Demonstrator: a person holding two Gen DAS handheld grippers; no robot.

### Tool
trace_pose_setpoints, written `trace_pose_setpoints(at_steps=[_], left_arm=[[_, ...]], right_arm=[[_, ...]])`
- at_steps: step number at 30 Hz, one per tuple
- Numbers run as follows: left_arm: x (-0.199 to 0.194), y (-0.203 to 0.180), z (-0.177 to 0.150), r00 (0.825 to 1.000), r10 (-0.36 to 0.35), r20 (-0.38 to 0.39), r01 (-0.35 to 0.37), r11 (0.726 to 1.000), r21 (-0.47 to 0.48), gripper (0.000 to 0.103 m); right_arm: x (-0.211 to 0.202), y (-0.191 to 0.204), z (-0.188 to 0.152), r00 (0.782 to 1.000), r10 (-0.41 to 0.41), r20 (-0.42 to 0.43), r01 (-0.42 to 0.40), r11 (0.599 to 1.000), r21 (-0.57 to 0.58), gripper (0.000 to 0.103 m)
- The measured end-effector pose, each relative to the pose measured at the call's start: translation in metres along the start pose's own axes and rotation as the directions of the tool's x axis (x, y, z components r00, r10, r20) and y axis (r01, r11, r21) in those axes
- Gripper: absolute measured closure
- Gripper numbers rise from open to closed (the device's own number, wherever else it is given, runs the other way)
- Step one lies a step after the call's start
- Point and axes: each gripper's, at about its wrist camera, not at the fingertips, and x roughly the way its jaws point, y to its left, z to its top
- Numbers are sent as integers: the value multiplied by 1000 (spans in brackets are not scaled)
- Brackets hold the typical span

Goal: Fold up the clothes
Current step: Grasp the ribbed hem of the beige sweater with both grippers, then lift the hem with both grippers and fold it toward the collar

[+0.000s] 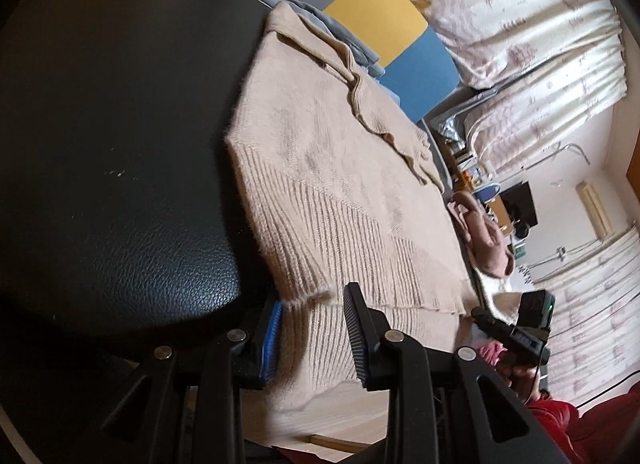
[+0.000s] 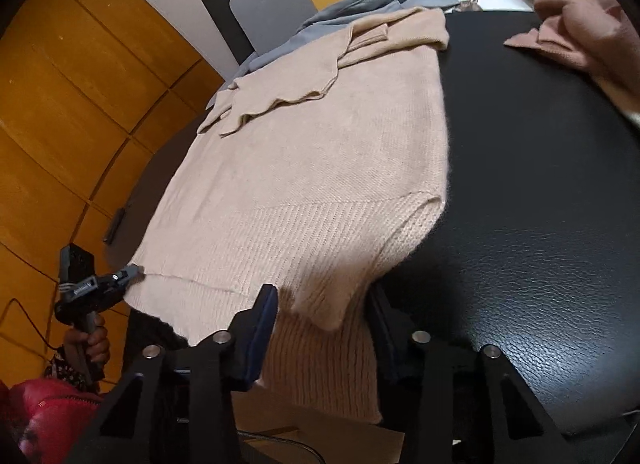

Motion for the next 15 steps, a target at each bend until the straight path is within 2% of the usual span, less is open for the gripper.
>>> trace_pose_setpoints(at_steps=[2,3,4,6,8,11,15], left_arm=[[1,-2,1,1000,30,-1,-30,1000,8,82],[2,-3,1,998,67,0,-67,998,21,91],[3,-6,1,995,103,2,-103,994,36,93],[4,-11,0,990,138,12,-138,989,61,96],[1,-14,-1,986,164,25,-165,982,89,97],[-6,-21,-4,985,163,55,-168,979,113,98],[-21,-26,-6,994,69,88,-79,990,116,99]], right_arm=[[5,1,4,1000,6,-1,-6,1000,9,61],[8,4,6,1000,-8,-2,8,1000,0,68],[11,6,8,999,-32,-4,32,999,-15,80],[16,9,11,996,-84,-8,84,996,-36,89],[16,8,13,998,-63,-16,62,998,-20,93],[15,5,15,1000,-1,-31,2,1000,19,94],[6,-3,17,995,95,-20,-93,992,88,95]])
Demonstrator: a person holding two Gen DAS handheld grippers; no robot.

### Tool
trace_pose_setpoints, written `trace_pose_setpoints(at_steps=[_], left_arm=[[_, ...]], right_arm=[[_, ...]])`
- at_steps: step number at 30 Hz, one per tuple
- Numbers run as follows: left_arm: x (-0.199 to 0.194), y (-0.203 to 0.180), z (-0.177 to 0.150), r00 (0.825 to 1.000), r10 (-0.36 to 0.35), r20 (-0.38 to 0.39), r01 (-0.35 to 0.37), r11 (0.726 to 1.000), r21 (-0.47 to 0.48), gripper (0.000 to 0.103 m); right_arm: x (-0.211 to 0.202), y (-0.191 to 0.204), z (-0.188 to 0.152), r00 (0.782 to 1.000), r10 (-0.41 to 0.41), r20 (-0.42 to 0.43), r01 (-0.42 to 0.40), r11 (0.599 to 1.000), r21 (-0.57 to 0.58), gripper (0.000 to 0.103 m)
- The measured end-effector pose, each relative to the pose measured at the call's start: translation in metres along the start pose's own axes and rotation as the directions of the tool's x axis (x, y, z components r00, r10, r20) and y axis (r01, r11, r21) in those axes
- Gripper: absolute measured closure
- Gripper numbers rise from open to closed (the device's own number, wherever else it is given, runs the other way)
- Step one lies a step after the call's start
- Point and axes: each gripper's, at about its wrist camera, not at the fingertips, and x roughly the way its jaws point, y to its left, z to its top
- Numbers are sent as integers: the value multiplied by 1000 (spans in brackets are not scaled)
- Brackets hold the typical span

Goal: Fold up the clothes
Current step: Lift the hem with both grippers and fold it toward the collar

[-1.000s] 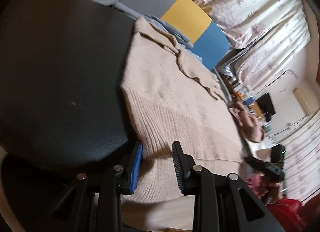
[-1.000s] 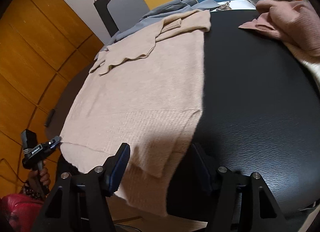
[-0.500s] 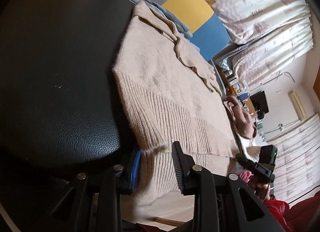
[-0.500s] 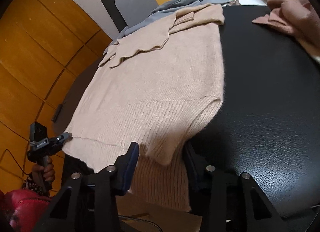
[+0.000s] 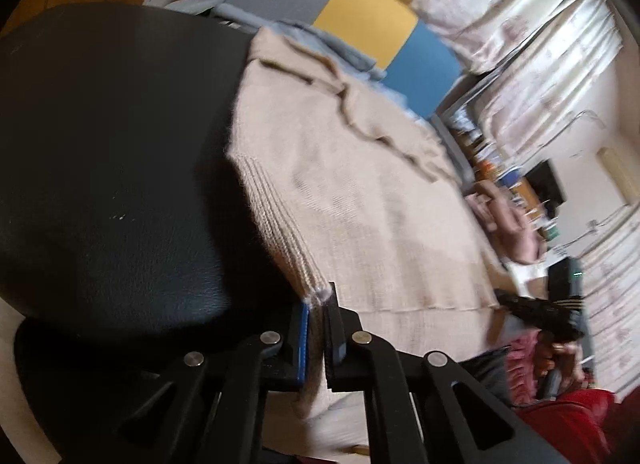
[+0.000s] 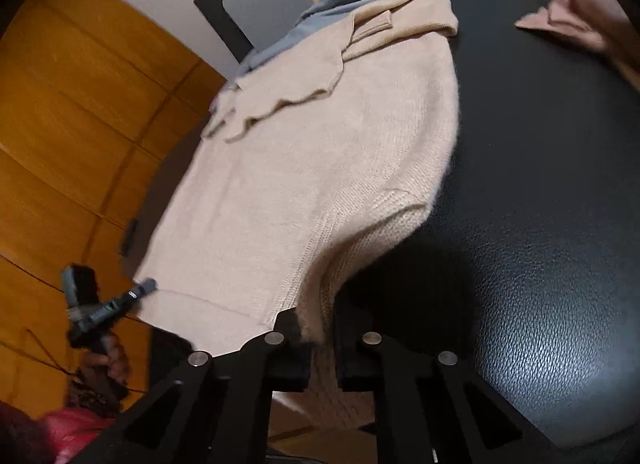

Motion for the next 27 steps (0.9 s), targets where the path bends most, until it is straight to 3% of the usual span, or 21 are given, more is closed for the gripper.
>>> trace_pose_setpoints(at_steps=[8,14,19,22,27], left_arm=[[-38,5,-7,982,-173,76,177,983,-55,99],[-71,-12,-6,950,-276,148,288,956,-61,98],[-67,-29,50,933,-314,175,329,942,-65,98],[-40,-26,96,947,-285,151,303,946,-116,98],[19,-7,163,955,-263,138,289,929,-231,98]], right_arm=[[-36,-12,-6,983,183,15,-184,978,99,95],[-67,-4,-12,934,352,62,-357,922,151,95],[-76,0,29,885,439,157,-462,872,161,95],[-63,-11,67,858,464,220,-506,836,212,95],[-24,-40,136,862,427,272,-502,790,351,95]])
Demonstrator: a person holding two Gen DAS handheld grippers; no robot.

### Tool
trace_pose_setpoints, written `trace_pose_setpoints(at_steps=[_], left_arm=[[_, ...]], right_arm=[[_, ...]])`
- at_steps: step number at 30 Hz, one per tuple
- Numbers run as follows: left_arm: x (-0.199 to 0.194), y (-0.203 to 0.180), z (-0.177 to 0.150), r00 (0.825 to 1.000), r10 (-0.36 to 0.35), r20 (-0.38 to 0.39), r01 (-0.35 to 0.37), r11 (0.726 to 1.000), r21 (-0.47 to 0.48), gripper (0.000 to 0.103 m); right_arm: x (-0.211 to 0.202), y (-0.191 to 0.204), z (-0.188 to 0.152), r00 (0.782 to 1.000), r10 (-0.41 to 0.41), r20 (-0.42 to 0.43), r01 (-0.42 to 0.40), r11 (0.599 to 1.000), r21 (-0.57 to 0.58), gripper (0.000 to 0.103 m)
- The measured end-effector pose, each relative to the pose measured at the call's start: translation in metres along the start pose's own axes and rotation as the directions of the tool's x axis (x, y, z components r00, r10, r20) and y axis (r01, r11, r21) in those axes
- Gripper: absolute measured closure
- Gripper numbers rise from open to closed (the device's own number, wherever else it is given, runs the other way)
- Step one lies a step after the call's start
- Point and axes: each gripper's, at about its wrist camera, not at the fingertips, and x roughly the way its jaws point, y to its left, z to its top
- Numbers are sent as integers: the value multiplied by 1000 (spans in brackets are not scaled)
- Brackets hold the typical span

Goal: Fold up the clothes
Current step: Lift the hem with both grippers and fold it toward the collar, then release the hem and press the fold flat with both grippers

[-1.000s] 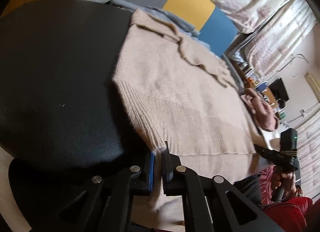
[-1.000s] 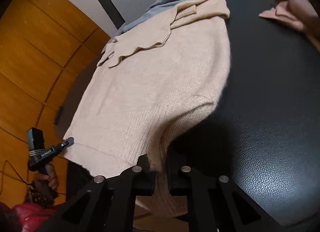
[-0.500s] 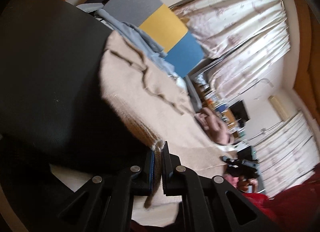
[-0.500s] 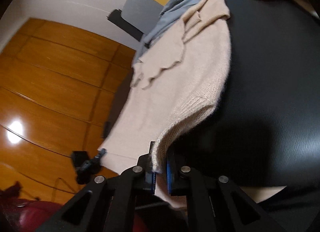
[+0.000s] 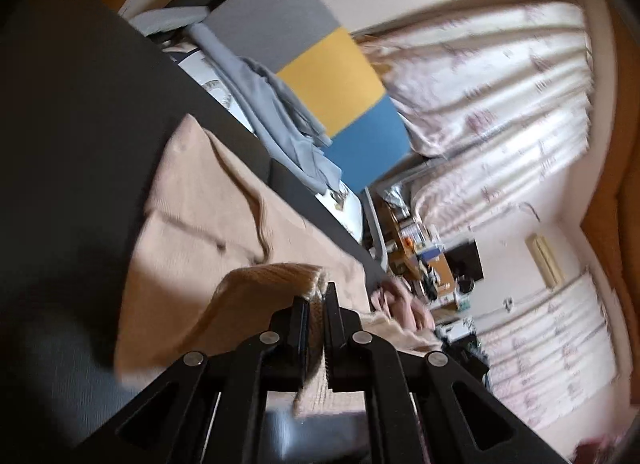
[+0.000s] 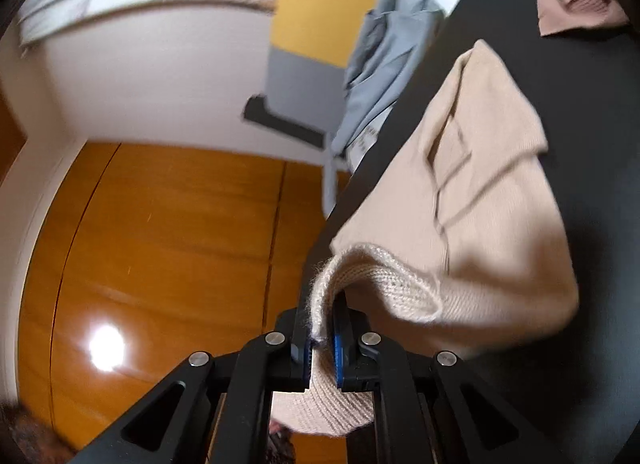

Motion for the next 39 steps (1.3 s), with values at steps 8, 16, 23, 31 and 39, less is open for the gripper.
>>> trace_pose_setpoints(at_steps=[8,16,23,31,39], left_arm=[[127,50,77,982,180,-62,-186,978,-97,101],[165,74,84,968,179,-177,-205,969,-140,97],[168,65,120,986,160,-42,-165,962,-219,86],[134,56,117,903,422,80,-419,906,-54,85],[170,29,77,837,544,52,-536,798,276,85]], right_arm=[[55,-80,87,990,-128,65,107,958,267,94],[62,-91,90,992,-129,-8,125,937,327,51],[66,-65,128,989,15,147,-53,965,256,39],[59,-37,112,925,-320,205,335,941,-42,37],[114,15,85,716,-626,309,674,503,-541,37]])
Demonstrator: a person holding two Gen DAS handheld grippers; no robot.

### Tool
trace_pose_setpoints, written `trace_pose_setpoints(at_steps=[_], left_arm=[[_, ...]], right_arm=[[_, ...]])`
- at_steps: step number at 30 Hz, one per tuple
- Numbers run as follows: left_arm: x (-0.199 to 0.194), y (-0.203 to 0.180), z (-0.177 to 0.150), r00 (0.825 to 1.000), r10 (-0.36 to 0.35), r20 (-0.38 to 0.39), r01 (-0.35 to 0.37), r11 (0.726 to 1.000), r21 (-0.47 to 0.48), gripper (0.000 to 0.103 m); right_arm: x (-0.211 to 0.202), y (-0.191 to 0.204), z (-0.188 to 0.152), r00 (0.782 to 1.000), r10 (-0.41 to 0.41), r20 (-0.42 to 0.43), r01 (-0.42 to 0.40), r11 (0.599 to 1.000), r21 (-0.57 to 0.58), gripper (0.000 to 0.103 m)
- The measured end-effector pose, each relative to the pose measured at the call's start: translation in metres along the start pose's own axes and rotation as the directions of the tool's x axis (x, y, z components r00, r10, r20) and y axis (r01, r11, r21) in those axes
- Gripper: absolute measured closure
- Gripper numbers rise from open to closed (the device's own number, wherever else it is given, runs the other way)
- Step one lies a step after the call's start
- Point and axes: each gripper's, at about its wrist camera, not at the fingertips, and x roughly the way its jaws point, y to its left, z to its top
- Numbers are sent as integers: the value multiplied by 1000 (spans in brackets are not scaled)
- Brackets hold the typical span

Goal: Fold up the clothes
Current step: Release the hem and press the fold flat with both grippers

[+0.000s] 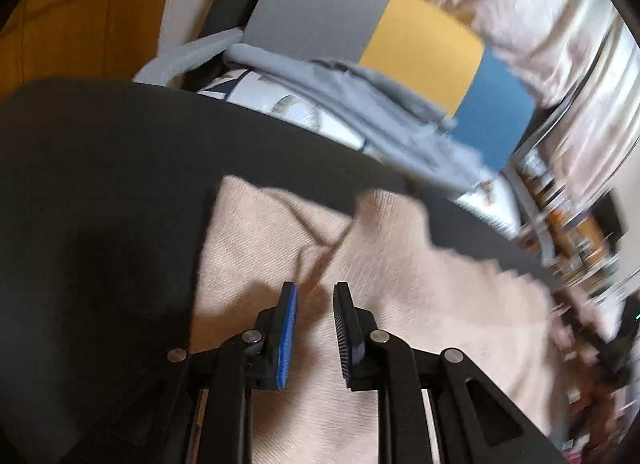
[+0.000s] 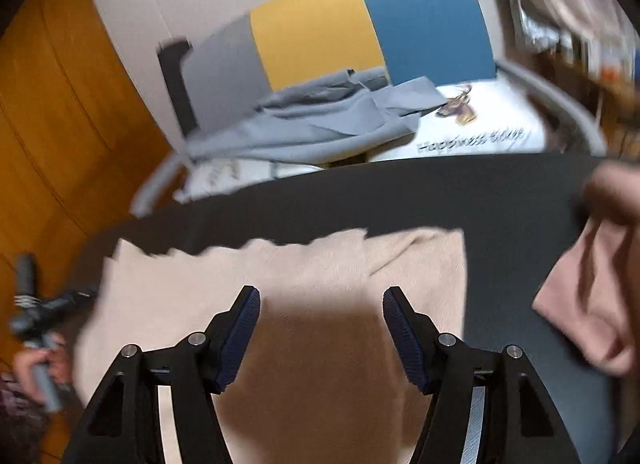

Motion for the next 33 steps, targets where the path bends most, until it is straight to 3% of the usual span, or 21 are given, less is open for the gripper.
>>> trace_pose_setpoints(at_steps=[3,7,9,13,15,17,19,21,23,25,28,30,33], left_arm=[[9,-1,1,1000,11,-15,-11,1000,-23,85],[9,2,-5,999,44,16,-44,999,-29,84],[8,1,-10,995,85,42,-85,996,3,83],[6,-6,-23,976,175,127,-188,976,105,75],[6,-5,-25,972,189,142,-206,972,112,74],[6,-3,-23,972,191,137,-206,973,102,73],[0,0,-22,973,188,131,-201,975,94,74],[-9,4,-21,971,192,145,-205,975,82,74],[-15,9,-20,972,168,163,-178,983,48,74],[-17,12,-16,976,140,165,-144,989,14,74],[-6,8,-9,987,122,108,-123,992,-3,75],[0,1,-8,991,105,77,-107,994,21,75],[2,-12,-12,990,115,81,-122,989,81,75]], right_arm=[[24,-6,-1,997,29,-73,-26,999,42,38],[40,0,-3,994,20,-104,-17,1000,26,78],[34,6,-10,993,0,-115,-2,1000,-15,91],[7,15,-1,999,-43,-7,43,999,-23,99],[8,10,3,994,-105,7,105,994,-17,99],[22,-1,-2,993,-101,-55,102,995,15,98],[27,-10,-10,991,-107,-76,111,993,49,87],[7,-14,-14,992,-124,6,123,987,104,65],[-19,-6,-16,988,-96,117,81,989,121,62],[-27,19,-17,986,-56,157,54,998,15,62],[-2,59,-23,996,-20,91,36,983,-179,65],[21,72,-29,998,-37,41,45,975,-218,65],[43,74,-44,994,-105,40,111,965,-239,63]])
